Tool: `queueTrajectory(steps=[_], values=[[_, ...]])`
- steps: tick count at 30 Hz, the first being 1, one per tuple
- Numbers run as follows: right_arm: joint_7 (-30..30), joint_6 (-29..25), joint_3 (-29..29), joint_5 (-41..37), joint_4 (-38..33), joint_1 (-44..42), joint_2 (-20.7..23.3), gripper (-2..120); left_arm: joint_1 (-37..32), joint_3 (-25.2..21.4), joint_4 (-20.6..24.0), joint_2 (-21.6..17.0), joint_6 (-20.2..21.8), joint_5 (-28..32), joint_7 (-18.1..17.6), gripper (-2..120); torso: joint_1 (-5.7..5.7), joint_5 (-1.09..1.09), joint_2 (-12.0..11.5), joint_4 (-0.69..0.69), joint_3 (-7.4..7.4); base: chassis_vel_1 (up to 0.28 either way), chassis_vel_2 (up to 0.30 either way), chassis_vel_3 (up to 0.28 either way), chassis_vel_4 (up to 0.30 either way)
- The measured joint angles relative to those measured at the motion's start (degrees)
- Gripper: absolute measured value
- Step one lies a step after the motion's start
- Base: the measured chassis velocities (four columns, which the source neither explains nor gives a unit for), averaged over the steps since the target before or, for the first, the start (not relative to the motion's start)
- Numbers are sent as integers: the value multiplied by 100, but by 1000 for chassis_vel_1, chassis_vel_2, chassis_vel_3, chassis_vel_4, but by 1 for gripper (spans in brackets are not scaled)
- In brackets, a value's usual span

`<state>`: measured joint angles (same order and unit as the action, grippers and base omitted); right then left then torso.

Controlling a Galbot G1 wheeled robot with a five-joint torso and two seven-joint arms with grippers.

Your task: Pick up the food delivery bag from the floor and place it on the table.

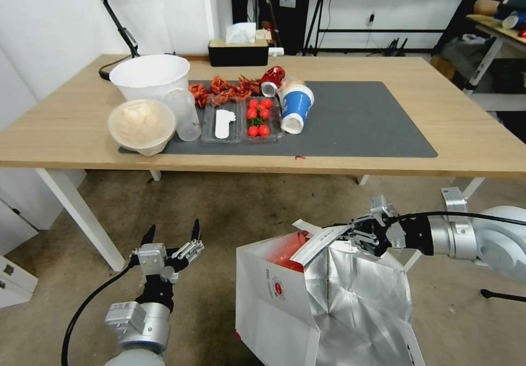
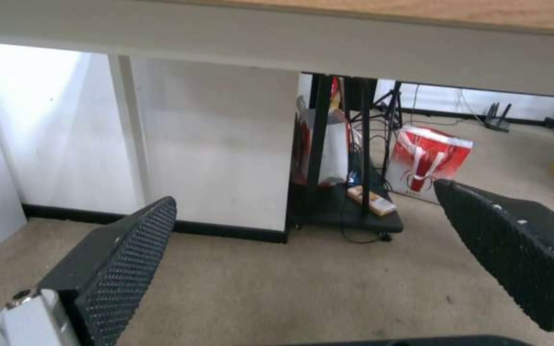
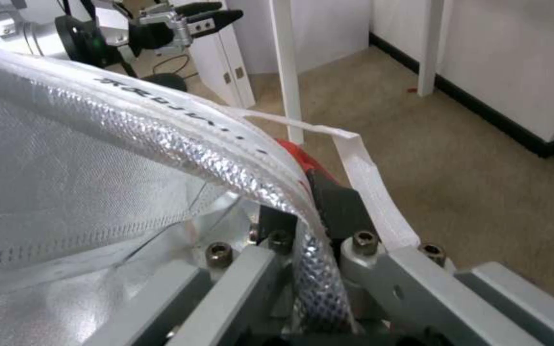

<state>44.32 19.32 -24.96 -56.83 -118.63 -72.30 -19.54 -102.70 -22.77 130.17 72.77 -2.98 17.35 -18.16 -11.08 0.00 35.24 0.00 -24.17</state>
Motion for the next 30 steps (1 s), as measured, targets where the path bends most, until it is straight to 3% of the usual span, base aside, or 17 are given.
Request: queueTrajectory(steps=[30], values=[[-4, -2, -30, 6, -73, -22, 22, 0, -103, -20, 160, 58, -11, -37, 1, 100, -325, 0, 805, 0, -480, 0, 0, 0, 0]])
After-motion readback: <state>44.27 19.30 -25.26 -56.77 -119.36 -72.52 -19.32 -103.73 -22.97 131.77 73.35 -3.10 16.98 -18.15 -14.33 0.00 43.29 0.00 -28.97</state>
